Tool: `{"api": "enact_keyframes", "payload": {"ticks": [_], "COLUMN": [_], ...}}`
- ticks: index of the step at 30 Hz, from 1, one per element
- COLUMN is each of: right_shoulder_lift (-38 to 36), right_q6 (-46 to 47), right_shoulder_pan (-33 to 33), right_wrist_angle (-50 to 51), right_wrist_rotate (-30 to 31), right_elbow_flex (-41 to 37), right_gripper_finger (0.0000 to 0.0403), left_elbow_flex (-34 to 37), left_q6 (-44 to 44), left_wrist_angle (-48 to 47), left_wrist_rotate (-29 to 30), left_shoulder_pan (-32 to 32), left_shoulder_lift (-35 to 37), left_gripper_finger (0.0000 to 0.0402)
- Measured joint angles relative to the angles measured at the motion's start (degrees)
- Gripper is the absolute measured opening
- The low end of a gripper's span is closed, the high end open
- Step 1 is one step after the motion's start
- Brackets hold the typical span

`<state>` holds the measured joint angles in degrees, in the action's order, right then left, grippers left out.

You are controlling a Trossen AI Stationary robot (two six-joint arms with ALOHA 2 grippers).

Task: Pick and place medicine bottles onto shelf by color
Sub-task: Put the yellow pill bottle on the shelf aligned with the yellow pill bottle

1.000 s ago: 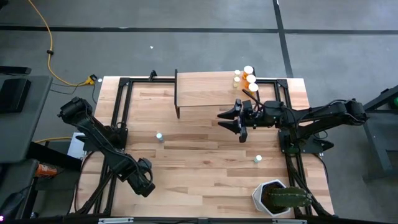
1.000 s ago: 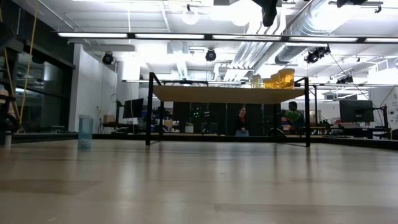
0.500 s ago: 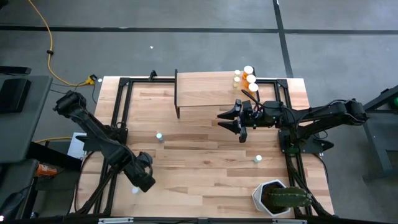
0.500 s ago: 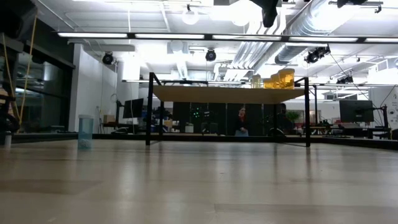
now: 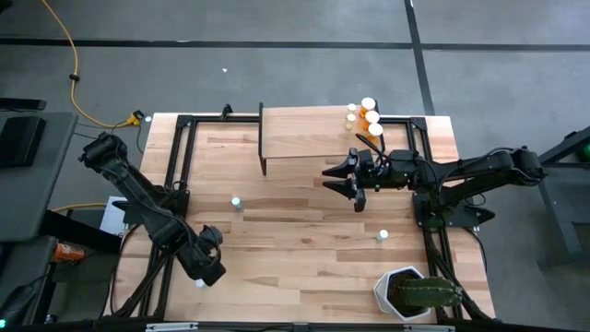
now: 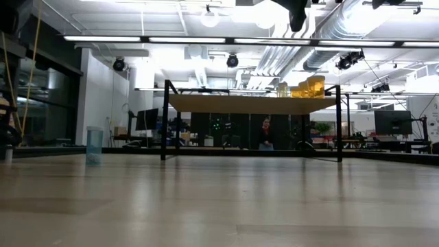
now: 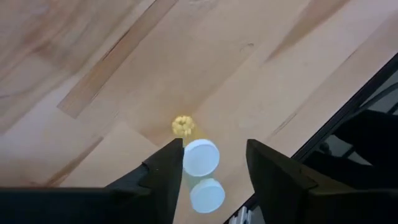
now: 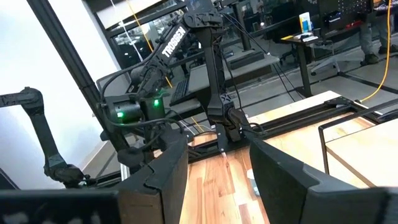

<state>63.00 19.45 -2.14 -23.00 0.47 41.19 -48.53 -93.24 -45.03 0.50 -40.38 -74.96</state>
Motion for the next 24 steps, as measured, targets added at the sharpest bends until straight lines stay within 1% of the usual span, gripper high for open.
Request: {"api": "enact_keyframes", "payload": {"ticks": [8, 11, 14, 19, 24], "right_shoulder_lift": [0.0, 0.0, 0.0, 0.0, 0.0], "right_q6": [0.0, 0.0, 0.0, 0.0, 0.0], "right_shoulder_pan": [0.0, 0.0, 0.0, 0.0, 0.0], "right_wrist_angle": [0.1, 0.1, 0.1, 0.1, 0.2], "right_wrist_rotate": [0.0, 0.2, 0.6, 0.6, 0.6], "right_elbow_flex": [0.0, 0.0, 0.0, 0.0, 0.0], "right_gripper_finger": [0.0165, 0.0165, 0.0165, 0.0165, 0.0165], "left_elbow_flex": [0.0, 0.0, 0.0, 0.0, 0.0], "left_q6": [-2.2, -2.6, -2.6, -2.8, -3.6], "left_wrist_angle": [-0.4, -0.2, 0.1, 1.4, 2.3], "left_wrist_rotate": [0.2, 0.2, 0.2, 0.1, -2.1], "left_shoulder_pan": [-2.7, -3.1, -3.0, -3.1, -3.2], "left_shoulder_lift": [-1.9, -3.6, -4.7, -6.8, -9.2], "left_gripper_finger": [0.0235, 0.0253, 0.0260, 0.0262, 0.0262]}}
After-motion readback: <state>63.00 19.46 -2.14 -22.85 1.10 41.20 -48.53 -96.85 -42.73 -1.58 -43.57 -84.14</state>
